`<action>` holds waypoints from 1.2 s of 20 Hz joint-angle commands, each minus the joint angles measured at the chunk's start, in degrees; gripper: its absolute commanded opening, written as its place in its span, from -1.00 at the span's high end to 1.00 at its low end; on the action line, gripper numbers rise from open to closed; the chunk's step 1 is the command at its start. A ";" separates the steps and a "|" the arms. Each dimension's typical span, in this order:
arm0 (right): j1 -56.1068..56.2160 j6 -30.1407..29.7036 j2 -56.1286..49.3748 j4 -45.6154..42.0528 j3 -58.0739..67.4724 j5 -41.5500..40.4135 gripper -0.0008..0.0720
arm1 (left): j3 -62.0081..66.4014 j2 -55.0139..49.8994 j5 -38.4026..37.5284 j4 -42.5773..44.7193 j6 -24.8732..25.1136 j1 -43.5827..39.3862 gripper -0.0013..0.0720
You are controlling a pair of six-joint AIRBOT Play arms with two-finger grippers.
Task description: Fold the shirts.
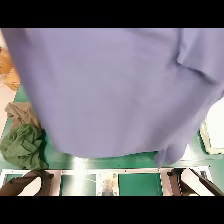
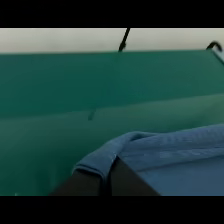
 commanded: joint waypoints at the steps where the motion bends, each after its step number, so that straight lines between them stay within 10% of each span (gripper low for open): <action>1: 9.44 -2.54 -9.05 -5.66 -13.64 -10.80 0.94 | -11.13 -11.04 2.82 -1.95 4.50 0.02 0.89; 10: 13.62 -3.17 -42.73 -1.95 -5.01 -18.01 0.94 | -14.78 -38.60 13.97 -15.19 11.72 0.04 0.90; 24: 13.60 0.33 -49.24 -6.21 13.73 -18.64 0.94 | -3.74 -40.89 18.58 -18.95 11.04 0.02 0.90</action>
